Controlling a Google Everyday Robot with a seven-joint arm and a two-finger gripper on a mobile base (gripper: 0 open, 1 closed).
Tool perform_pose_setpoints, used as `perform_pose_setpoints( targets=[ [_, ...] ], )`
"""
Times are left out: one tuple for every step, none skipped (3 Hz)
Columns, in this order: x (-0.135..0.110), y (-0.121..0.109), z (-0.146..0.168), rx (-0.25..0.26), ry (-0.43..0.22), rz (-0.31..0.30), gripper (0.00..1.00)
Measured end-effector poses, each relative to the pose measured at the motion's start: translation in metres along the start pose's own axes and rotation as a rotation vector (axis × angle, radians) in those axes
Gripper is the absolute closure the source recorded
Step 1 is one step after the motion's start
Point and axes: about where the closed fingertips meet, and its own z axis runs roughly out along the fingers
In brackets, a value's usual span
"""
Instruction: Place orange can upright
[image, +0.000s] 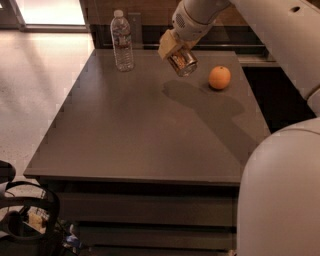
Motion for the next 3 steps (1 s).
perform_pose_setpoints(
  targets=[
    [-0.002, 0.007, -0.023, -0.121, -0.172, -0.097, 1.0],
    [0.004, 0.024, -0.041, -0.185, -0.314, -0.19, 1.0],
    [0.014, 0.044, -0.049, -0.195, -0.419, -0.258, 1.0]
  ],
)
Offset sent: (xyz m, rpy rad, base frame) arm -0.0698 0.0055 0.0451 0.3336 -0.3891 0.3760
